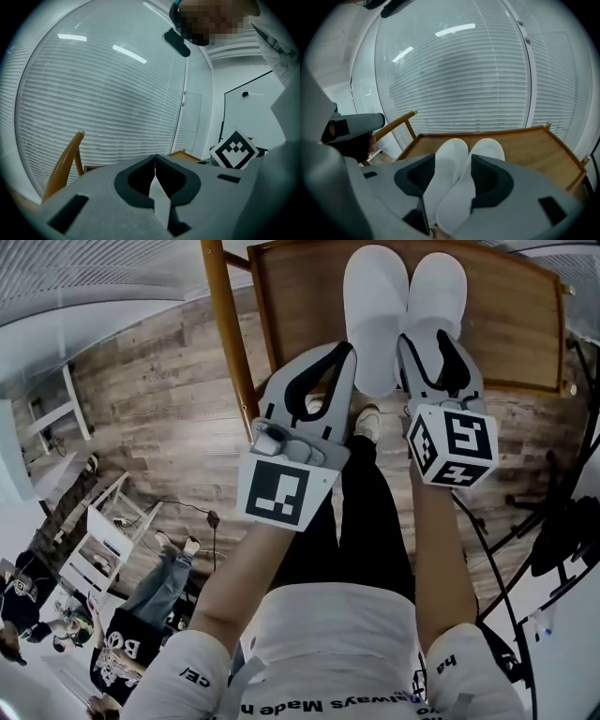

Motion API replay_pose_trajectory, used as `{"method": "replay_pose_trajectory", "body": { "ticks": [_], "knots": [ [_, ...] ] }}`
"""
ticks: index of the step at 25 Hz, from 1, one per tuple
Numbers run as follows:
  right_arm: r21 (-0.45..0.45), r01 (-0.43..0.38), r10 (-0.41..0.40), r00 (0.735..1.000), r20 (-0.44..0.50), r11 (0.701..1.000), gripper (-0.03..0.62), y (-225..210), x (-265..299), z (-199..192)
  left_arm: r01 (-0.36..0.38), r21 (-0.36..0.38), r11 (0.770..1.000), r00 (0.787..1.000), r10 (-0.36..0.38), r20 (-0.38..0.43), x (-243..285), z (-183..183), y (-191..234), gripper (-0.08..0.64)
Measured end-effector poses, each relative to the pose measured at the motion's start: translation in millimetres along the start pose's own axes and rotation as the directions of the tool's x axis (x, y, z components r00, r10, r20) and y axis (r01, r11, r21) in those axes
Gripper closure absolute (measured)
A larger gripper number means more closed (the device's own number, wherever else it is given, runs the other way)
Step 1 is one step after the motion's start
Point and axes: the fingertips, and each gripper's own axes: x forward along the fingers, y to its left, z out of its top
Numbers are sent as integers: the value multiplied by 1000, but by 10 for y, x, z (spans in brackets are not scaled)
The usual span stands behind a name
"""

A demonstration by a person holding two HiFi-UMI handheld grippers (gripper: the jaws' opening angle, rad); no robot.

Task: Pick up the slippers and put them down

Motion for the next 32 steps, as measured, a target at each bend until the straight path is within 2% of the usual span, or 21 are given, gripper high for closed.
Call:
{"method": "replay_pose_trajectory", "body": {
  "ticks": [8, 13, 19, 22, 26, 32],
  "knots": [
    [31, 41, -37, 994, -104, 999, 365, -139, 467, -321, -57, 4, 998, 998, 57, -9, 353, -261, 256, 547],
    [11, 57, -55, 990, -131, 998, 365, -218, 618, -406, -82, 4, 997, 996, 82, -31, 481, -408, 337, 547],
    [-48, 85, -89, 990, -105, 995, 374, -242, 747, -361, -89, -5, 996, 996, 89, -23, 514, -456, 419, 546],
    [-74, 90, -96, 992, -85, 993, 440, -257, 766, -326, -88, -13, 996, 996, 88, -21, 508, -437, 441, 547],
    [-74, 101, -105, 993, -52, 992, 485, -324, 621, -308, -76, 1, 997, 997, 76, -27, 447, -410, 322, 548],
    [-75, 99, -101, 995, -20, 992, 486, -259, 482, -178, -84, -3, 996, 996, 84, -3, 340, -281, 342, 548]
  ]
}}
